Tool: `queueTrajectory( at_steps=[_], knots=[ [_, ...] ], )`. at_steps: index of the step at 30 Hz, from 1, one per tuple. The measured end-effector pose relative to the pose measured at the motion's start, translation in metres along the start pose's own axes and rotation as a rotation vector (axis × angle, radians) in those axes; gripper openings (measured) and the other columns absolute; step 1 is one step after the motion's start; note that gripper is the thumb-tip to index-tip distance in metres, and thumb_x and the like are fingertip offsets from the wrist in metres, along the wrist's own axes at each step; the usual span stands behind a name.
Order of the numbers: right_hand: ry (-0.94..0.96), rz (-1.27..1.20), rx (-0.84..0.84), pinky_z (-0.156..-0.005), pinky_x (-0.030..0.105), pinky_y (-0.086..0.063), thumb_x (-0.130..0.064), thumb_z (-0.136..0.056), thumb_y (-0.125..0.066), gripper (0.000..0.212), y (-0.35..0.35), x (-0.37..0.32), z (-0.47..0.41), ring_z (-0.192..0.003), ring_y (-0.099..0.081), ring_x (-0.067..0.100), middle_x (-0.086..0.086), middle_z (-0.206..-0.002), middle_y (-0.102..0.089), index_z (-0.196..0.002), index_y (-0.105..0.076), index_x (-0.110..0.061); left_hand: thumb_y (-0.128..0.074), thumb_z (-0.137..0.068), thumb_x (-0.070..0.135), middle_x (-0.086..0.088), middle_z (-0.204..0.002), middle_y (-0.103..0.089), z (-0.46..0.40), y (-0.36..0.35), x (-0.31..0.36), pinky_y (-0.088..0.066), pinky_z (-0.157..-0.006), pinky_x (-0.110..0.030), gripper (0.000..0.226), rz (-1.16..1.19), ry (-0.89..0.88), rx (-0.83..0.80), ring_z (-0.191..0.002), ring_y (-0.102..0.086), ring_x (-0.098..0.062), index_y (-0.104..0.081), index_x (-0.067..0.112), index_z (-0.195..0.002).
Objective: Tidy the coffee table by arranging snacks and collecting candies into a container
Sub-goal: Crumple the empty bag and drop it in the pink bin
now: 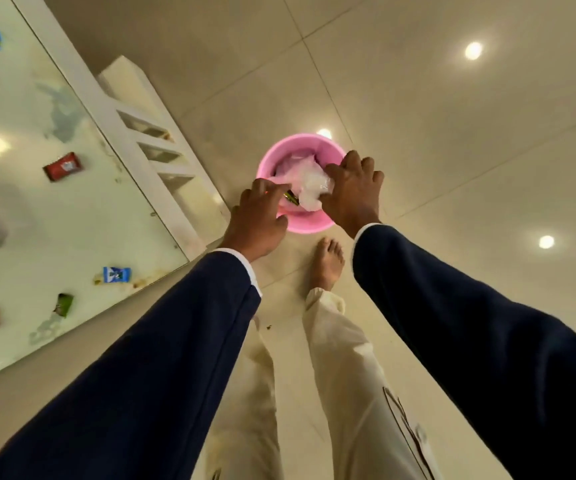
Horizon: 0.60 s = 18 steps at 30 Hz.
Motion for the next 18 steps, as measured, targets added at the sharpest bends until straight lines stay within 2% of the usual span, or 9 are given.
queueTrajectory(
  at_steps=[3, 6, 9, 12, 15, 18],
  knots=[
    [0.042, -0.034, -0.127, -0.091, 0.047, -0.055, -0.03, -0.088, -0.07, 0.053, -0.032, -0.003, -0.028, -0.108, -0.064, 0.035, 0.01, -0.124, -0.062, -0.137, -0.055, -0.016, -0.058, -0.094, 0.012, -0.011, -0.139, -0.044, -0.018, -0.006, -0.007, -0.041, -0.104, -0.051, 0.046, 0.058, -0.003, -0.009, -0.127, -0.045, -0.035, -0.055, 0.02, -0.139],
    [-0.002, -0.052, -0.135, -0.084, 0.043, -0.055, -0.026, -0.092, -0.064, 0.054, -0.053, -0.006, -0.05, -0.106, -0.067, 0.034, 0.009, -0.125, -0.063, -0.142, -0.046, -0.015, -0.056, -0.093, 0.011, -0.009, -0.138, -0.046, -0.032, -0.011, -0.014, -0.042, -0.102, -0.049, 0.043, 0.03, -0.037, 0.007, -0.127, -0.046, -0.033, -0.057, 0.021, -0.136],
    [-0.113, -0.22, -0.145, -0.095, 0.043, -0.051, -0.019, -0.096, -0.056, 0.061, -0.071, -0.005, -0.064, -0.12, -0.058, 0.036, 0.017, -0.136, -0.054, -0.149, -0.03, -0.004, -0.06, -0.09, 0.007, -0.008, -0.136, -0.049, -0.04, -0.011, -0.022, -0.041, -0.105, -0.049, 0.043, 0.098, -0.083, 0.023, -0.129, -0.046, -0.032, -0.06, 0.019, -0.132],
    [-0.259, -0.415, -0.238, -0.107, 0.045, -0.044, -0.027, -0.095, -0.064, 0.079, -0.088, -0.002, -0.064, -0.13, -0.048, 0.04, 0.024, -0.144, -0.044, -0.151, -0.017, 0.004, -0.061, -0.089, 0.002, -0.006, -0.131, -0.05, -0.041, -0.011, -0.024, -0.038, -0.111, -0.049, 0.042, 0.2, -0.152, -0.015, -0.132, -0.046, -0.029, -0.064, 0.018, -0.127],
    [-0.228, -0.387, -0.319, -0.11, 0.05, -0.041, -0.032, -0.094, -0.065, 0.08, -0.088, -0.009, -0.051, -0.135, -0.042, 0.043, 0.026, -0.149, -0.037, -0.152, -0.019, -0.001, -0.06, -0.09, 0.003, -0.003, -0.128, -0.051, -0.036, 0.0, -0.027, -0.039, -0.11, -0.048, 0.039, 0.207, -0.134, 0.007, -0.131, -0.046, -0.027, -0.065, 0.019, -0.125],
    [-0.119, -0.308, -0.291, -0.109, 0.052, -0.042, -0.034, -0.095, -0.062, 0.071, -0.072, -0.012, -0.037, -0.134, -0.042, 0.041, 0.022, -0.149, -0.038, -0.149, -0.028, -0.004, -0.06, -0.093, 0.009, -0.004, -0.134, -0.051, -0.033, 0.01, -0.027, -0.041, -0.105, -0.046, 0.038, 0.102, -0.104, 0.01, -0.132, -0.046, -0.027, -0.062, 0.021, -0.129]
  ],
)
Point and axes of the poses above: each hand's wrist, its own z-axis away from the middle knuckle, its own y-axis out of the back of the hand, x = y × z, the point moved 7 cm from there along -z, towards the middle knuckle
